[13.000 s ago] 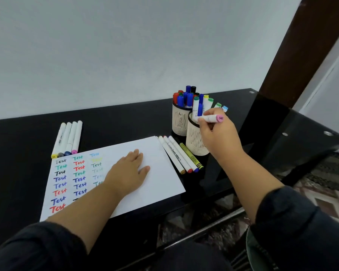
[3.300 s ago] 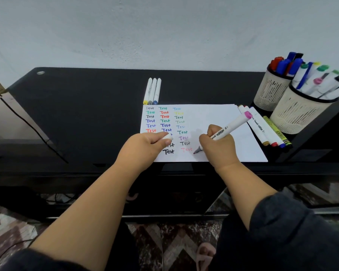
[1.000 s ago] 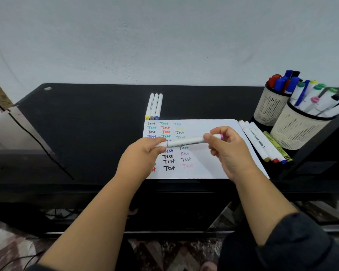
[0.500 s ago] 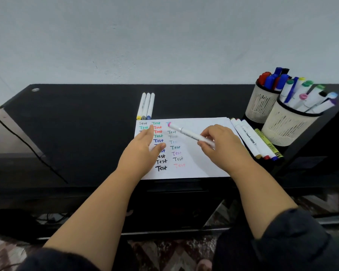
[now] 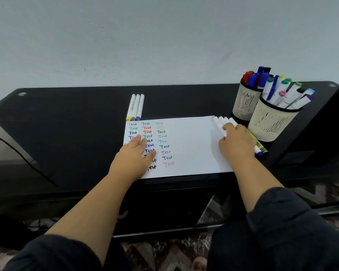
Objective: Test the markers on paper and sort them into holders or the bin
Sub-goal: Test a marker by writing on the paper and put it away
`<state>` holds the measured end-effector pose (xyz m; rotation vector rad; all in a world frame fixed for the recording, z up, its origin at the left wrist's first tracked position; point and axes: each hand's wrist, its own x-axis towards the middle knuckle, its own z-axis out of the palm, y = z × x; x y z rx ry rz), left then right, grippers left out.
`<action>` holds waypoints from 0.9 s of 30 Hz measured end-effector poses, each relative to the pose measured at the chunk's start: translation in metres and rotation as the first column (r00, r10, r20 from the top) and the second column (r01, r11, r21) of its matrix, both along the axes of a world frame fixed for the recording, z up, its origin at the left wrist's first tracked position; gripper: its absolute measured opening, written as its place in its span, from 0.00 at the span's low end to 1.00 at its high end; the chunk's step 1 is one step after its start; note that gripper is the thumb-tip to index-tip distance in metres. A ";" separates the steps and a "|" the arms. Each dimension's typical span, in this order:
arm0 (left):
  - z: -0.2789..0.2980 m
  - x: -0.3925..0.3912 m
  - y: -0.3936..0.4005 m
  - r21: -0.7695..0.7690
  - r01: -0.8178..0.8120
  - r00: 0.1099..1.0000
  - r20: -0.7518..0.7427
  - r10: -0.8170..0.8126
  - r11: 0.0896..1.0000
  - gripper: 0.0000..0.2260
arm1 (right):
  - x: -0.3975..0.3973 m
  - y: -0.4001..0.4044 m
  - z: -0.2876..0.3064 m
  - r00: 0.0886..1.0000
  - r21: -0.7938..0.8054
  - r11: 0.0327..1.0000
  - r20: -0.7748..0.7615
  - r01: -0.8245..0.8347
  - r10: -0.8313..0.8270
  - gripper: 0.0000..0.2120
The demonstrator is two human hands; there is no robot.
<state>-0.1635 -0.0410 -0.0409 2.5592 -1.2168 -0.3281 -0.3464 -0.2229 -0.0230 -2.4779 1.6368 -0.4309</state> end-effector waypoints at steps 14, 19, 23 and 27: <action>0.000 0.000 0.001 0.007 -0.015 1.000 -0.005 0.015 1.000 0.27 | -0.001 -0.005 -0.008 0.994 -0.042 0.999 -0.108 -0.013 0.008 0.22; 0.001 -0.002 0.002 0.003 -0.018 1.000 -0.006 0.018 1.000 0.28 | 0.000 -0.002 -0.005 0.986 -0.083 0.996 -0.168 -0.032 0.018 0.22; 0.001 -0.003 0.002 -0.007 -0.046 0.999 -0.023 0.045 0.999 0.29 | 0.010 -0.001 -0.001 0.981 -0.147 0.984 -0.181 -0.097 0.070 0.21; 0.004 -0.003 0.002 -0.002 -0.074 0.997 -0.031 0.074 0.997 0.30 | 0.029 -0.001 0.008 0.963 -0.251 0.945 -0.221 -0.211 0.156 0.17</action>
